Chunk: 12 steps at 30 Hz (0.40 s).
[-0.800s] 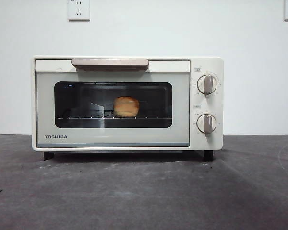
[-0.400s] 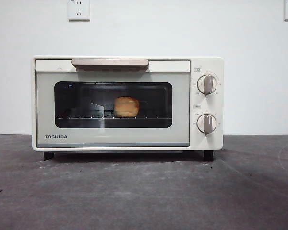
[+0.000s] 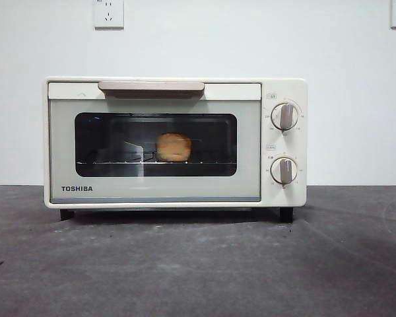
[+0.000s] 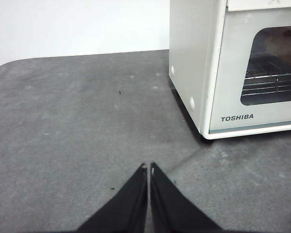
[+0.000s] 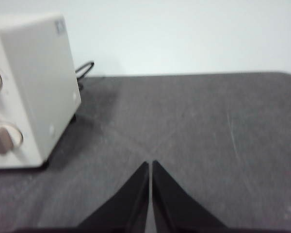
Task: The left arm flap open the oven, the right arm pick bread and place it into oven, the left arm flap close the oven
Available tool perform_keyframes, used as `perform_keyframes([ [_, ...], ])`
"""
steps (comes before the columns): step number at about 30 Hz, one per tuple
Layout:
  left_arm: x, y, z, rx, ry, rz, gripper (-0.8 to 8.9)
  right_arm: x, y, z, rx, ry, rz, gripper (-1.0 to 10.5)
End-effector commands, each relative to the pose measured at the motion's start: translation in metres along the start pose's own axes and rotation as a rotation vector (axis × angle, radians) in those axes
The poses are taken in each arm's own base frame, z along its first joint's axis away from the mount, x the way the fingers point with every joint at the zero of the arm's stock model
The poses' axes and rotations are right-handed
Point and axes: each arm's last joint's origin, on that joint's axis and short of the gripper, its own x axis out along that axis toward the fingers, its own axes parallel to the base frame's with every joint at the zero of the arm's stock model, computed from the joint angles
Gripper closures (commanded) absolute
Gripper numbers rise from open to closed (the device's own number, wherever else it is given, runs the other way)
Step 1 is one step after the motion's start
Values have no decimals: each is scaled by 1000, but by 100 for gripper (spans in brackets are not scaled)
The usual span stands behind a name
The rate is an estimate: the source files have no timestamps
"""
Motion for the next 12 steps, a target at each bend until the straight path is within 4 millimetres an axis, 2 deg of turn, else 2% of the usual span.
perform_keyframes([
  [1, 2, 0, -7, -3, 24, 0, 797, 0, -1, -8, 6, 62, -11, 941],
  [4, 2, 0, -7, -3, 24, 0, 797, 0, -1, -13, 12, 113, -16, 941],
  [12, 2, 0, -7, -3, 24, 1, 797, 0, -1, -10, 25, 82, -13, 941],
])
